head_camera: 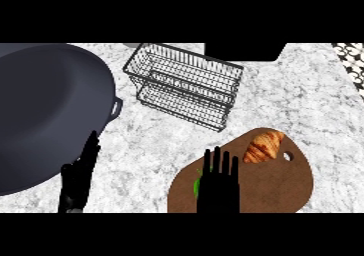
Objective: Pick the lemon from the cutting board and place it in the tiered basket
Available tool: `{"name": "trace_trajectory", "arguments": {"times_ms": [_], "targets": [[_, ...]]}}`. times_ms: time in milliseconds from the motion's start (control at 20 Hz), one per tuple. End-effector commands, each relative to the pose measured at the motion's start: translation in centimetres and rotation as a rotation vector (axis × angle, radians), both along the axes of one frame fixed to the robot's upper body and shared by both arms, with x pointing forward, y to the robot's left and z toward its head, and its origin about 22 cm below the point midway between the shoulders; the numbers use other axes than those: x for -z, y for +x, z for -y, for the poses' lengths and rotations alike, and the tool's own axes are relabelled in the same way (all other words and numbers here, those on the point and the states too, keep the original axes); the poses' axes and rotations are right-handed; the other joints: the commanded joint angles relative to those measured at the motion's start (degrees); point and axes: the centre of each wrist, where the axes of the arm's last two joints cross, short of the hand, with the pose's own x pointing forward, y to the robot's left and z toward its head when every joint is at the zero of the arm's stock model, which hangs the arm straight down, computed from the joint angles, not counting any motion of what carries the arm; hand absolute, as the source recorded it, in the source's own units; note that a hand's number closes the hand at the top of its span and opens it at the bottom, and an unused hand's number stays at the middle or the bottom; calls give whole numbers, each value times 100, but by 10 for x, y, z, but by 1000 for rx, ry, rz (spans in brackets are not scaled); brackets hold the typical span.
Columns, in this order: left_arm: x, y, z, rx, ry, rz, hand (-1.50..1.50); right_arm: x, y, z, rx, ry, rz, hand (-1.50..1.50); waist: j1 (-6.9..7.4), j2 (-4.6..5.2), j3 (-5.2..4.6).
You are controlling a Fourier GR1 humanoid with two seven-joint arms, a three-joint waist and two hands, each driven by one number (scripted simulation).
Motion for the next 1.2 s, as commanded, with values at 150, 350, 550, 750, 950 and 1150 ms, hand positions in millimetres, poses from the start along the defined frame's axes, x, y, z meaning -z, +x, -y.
{"name": "trace_trajectory", "arguments": {"times_ms": [150, 350, 550, 750, 950, 1150], "targets": [[4, -7, 7, 7, -24, -24, 0, 14, 2, -4, 125, -67, -2, 150, -2, 9, -2], [0, 16, 11, -4, 0, -15, 0, 27, 14, -11, 63, -52, 8, 150, 5, 18, -2], [2, 15, 3, -2, -3, 17, 0, 23, 14, 2, -32, -149, 56, 150, -25, 9, -4], [20, -7, -6, -4, -5, -10, 0, 28, 31, 29, -36, -54, 12, 150, -18, 11, -3], [7, 5, 2, -9, 4, -9, 0, 1, 42, 81, 16, 199, -71, 150, -82, 11, -1], [10, 5, -21, -12, 2, 1, 0, 3, 44, 99, 72, 283, 32, 150, -47, 12, -2]]}}
